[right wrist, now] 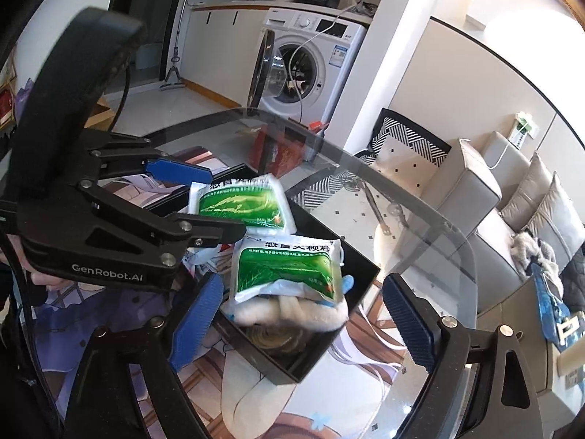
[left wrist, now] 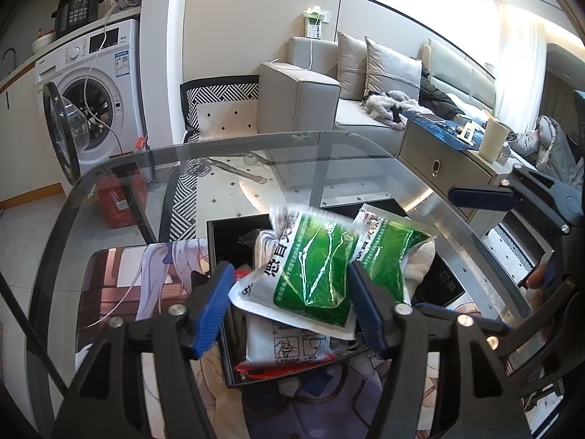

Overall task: Organize soft objects
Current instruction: 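Open both tools to drop the green packets into the box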

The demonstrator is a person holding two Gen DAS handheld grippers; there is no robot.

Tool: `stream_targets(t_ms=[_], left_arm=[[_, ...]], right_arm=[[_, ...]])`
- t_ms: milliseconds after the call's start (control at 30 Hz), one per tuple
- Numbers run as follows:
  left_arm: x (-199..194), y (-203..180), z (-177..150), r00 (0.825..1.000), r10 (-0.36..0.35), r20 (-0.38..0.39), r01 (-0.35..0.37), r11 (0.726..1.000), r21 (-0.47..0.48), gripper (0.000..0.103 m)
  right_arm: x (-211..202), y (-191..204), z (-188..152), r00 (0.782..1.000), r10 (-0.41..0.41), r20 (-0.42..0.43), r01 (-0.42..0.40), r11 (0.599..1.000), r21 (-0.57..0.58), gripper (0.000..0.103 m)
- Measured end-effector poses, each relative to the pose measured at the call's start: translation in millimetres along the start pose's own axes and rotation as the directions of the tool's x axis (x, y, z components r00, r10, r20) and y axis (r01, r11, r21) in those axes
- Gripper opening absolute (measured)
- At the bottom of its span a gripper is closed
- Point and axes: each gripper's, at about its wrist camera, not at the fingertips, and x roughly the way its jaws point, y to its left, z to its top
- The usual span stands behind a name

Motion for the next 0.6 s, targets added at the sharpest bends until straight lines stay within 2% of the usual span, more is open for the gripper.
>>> stream_targets(t_ms=[100, 167, 300, 433, 600], left_arm=[[-6.2, -1.7, -1.2, 1.0, -0.001, 0.005, 0.001, 1.0, -0.002, 0.081], [-12.4, -2.8, -2.3, 1.0, -0.005, 0.015, 0.004, 1.0, 0.003, 0.082], [-28.6, -1.9, -7.2, 0.999, 0.009, 0.044, -0.01, 1.0, 0.017, 0.101], [-47.3, 1.5, -16.5, 0.995, 0.043, 0.092, -0.046, 0.999, 0.027, 0.103], [-63.7, 2.1, -28.7, 0.988, 0.071, 0.139, -0.078, 0.996, 0.04, 0.103]], right_arm=[[-11.2, -1.4, -5.2, 1.0, -0.01, 0.021, 0.01, 1.0, 0.026, 0.093], [-19.4, -3.3, -9.0, 0.999, -0.013, 0.04, 0.01, 0.998, 0.054, 0.097], [-35.8, -5.1, -20.1, 0.996, -0.017, 0.091, 0.004, 0.99, 0.141, 0.102], [-51.6, -7.5, -34.4, 0.988, -0.02, 0.15, -0.018, 0.968, 0.249, 0.102], [-59.9, -2.7, -50.6, 0.983, -0.041, 0.178, -0.025, 0.935, 0.353, 0.102]])
